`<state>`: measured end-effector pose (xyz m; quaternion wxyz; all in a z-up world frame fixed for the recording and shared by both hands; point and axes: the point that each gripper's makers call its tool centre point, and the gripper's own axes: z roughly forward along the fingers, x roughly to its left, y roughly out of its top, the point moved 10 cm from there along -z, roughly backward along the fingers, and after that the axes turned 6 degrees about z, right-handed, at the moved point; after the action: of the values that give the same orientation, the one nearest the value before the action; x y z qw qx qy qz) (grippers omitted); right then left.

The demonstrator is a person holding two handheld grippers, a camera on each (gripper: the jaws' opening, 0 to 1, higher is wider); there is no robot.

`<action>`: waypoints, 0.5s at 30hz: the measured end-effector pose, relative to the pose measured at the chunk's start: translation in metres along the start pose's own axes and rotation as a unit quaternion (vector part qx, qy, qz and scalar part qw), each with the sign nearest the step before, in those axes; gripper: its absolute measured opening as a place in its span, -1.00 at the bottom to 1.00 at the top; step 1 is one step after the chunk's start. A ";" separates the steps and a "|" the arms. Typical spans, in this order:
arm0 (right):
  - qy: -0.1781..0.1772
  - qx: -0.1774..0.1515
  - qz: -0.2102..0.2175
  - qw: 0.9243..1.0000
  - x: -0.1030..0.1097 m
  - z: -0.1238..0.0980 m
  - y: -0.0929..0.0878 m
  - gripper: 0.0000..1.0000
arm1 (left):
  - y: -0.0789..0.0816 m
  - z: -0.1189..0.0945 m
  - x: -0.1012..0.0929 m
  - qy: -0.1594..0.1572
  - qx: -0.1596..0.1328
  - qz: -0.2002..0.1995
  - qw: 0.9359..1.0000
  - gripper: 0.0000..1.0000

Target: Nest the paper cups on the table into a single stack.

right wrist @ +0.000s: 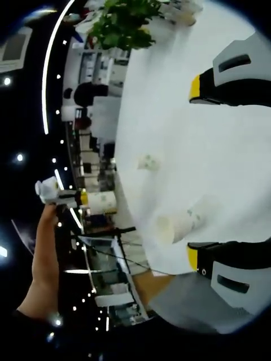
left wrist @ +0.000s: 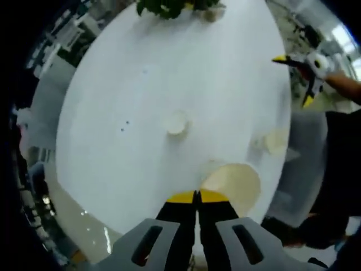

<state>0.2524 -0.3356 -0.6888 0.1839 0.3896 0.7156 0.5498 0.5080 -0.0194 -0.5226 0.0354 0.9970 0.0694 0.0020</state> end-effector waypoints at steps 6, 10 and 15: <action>0.002 -0.001 -0.003 1.000 0.006 -0.004 0.000 1.00 | 0.017 -0.008 -0.020 0.017 -0.009 0.006 1.000 -1.00; 0.004 -0.005 -0.005 1.000 0.009 -0.006 0.001 1.00 | 0.022 -0.012 -0.031 0.022 -0.009 0.022 0.999 -1.00; 0.006 -0.008 -0.009 1.000 0.013 -0.008 0.003 1.00 | 0.030 -0.013 -0.044 0.011 -0.017 0.013 1.000 -1.00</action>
<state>0.2395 -0.3311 -0.6816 0.1874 0.3785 0.7157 0.5562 0.4683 -0.0544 -0.5073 0.0517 0.9969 0.0571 0.0151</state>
